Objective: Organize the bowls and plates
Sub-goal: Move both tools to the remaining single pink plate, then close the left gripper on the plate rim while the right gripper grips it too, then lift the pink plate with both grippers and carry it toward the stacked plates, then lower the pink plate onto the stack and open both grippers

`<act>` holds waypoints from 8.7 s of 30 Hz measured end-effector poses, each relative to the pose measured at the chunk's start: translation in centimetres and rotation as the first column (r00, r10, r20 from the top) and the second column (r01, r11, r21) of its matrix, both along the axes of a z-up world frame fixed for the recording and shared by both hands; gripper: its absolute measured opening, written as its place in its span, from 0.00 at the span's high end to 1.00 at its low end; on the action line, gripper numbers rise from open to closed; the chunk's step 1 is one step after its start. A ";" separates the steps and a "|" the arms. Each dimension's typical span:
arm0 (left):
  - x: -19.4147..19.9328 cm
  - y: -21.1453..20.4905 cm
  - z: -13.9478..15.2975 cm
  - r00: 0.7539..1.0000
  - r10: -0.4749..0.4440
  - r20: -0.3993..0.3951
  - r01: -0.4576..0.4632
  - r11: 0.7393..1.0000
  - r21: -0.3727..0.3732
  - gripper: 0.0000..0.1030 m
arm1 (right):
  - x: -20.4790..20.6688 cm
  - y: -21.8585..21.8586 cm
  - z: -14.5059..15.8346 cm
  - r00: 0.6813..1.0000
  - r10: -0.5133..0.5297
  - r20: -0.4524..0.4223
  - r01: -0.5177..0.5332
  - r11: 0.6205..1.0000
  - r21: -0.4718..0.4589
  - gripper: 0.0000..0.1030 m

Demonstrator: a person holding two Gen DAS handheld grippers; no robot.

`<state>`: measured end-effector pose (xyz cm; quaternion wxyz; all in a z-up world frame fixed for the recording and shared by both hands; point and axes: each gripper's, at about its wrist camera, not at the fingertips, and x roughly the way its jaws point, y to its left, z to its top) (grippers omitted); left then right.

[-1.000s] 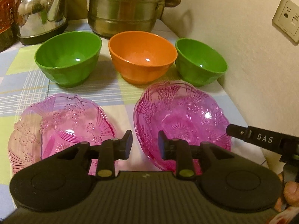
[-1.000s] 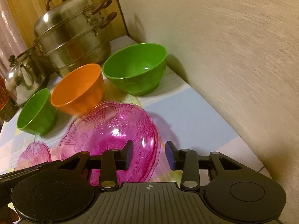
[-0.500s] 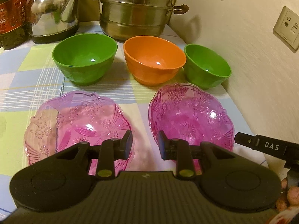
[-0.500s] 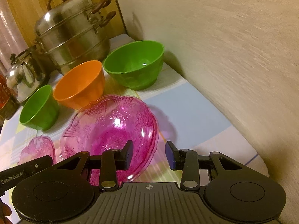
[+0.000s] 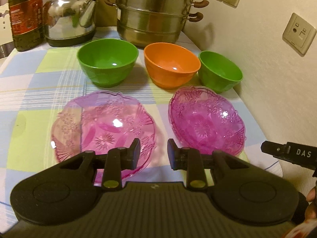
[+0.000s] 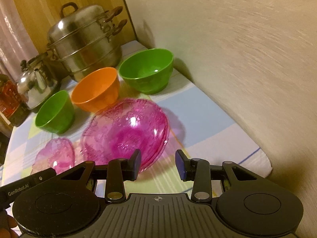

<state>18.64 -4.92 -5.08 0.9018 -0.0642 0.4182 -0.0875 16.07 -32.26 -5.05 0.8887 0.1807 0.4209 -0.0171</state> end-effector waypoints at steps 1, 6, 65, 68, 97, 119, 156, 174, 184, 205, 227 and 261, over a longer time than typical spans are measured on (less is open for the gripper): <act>-0.3 0.3 0.1 1.000 0.003 0.001 -0.003 1.000 -0.001 0.75 | -0.3 0.2 0.1 1.000 0.005 -0.001 -0.005 1.000 0.004 0.63; -2.1 1.4 0.6 1.000 0.011 0.004 -0.011 1.000 0.011 0.75 | -1.8 2.2 0.5 0.998 0.060 -0.004 -0.060 0.998 0.013 0.63; -3.2 13.3 -1.7 0.969 0.232 -0.079 -0.235 0.972 -0.028 0.69 | -0.4 13.9 -1.9 0.963 0.268 -0.025 -0.265 0.961 0.081 0.63; -2.1 13.6 -2.4 0.967 0.242 -0.083 -0.245 0.969 -0.039 0.69 | 0.5 14.1 -2.5 0.966 0.259 -0.016 -0.257 0.962 0.090 0.63; 3.6 14.3 -6.8 0.961 0.266 -0.078 -0.273 0.957 -0.095 0.89 | 6.0 16.0 -6.9 0.970 0.228 -0.082 -0.216 0.967 0.134 0.63; 0.2 13.0 -3.6 0.974 0.218 -0.067 -0.221 0.974 -0.044 0.91 | 3.2 15.3 -4.5 0.964 0.264 -0.043 -0.258 0.960 0.107 0.87; -4.5 4.7 2.0 0.998 0.068 0.011 -0.067 0.996 -0.055 0.91 | -4.0 6.4 1.2 0.988 0.146 0.050 -0.151 0.983 0.102 0.87; -1.2 -1.1 1.5 0.999 -0.039 0.004 0.039 0.998 -0.048 0.91 | -2.7 0.9 0.8 0.999 0.030 0.035 -0.034 0.993 0.112 0.87; 0.9 -3.2 0.9 0.997 -0.071 -0.002 0.071 0.997 -0.043 0.91 | -1.1 -0.9 0.0 1.000 -0.009 0.023 0.007 0.994 0.112 0.87; 5.5 -4.7 -1.4 0.997 -0.077 -0.016 0.077 0.997 0.003 0.90 | 3.7 -0.9 -2.7 1.000 0.009 -0.006 -0.009 0.998 0.062 0.87; 7.6 -5.7 -3.4 0.994 -0.106 -0.032 0.107 0.993 0.048 0.89 | 6.3 -0.6 -4.7 0.999 0.019 -0.044 -0.018 1.000 0.023 0.87; 3.1 -2.6 -1.0 0.999 -0.042 -0.006 0.042 0.999 0.016 0.81 | 2.2 -1.1 -2.0 0.999 -0.037 0.009 0.036 0.998 0.060 0.58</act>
